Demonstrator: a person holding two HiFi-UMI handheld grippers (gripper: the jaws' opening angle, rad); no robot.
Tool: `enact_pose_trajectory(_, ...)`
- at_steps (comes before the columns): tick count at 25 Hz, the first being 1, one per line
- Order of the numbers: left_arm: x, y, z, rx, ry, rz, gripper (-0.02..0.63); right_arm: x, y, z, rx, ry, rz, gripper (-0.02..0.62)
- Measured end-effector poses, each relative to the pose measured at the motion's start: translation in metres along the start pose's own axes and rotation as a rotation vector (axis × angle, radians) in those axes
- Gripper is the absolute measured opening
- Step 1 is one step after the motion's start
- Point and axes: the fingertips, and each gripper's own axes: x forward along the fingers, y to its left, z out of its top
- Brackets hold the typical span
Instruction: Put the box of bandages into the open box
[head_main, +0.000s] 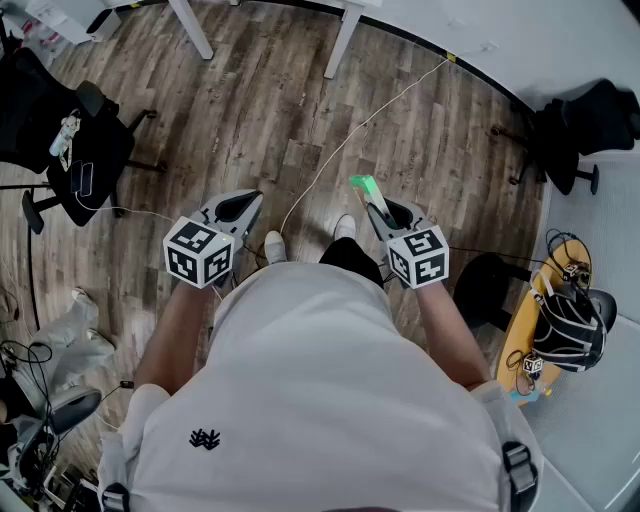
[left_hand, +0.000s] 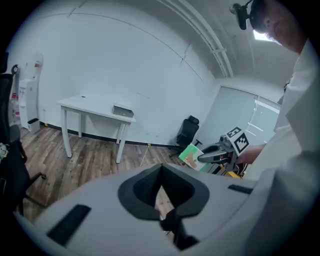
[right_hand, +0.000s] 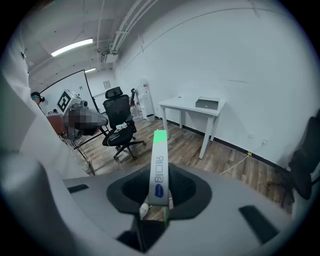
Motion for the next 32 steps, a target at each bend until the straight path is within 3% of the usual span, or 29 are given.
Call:
enact_pose_trajectory(7, 0.012, 0.015, -0.006, 0.006, 0.043, -0.019, 0.006, 0.004, -0.004, -0.001, 0.04, 0.013, -0.008, 0.089)
enact_pose_trajectory(20, 0.108, 0.01, 0.078, 0.032, 0.041, 0.002, 0.006, 0.027, -0.106, 0.045, 0.072, -0.029, 0.048, 0.091)
enact_pose_trajectory(32, 0.155, 0.023, 0.115, 0.012, 0.029, 0.046, 0.006, 0.058, -0.171, 0.069, 0.085, -0.021, 0.078, 0.091)
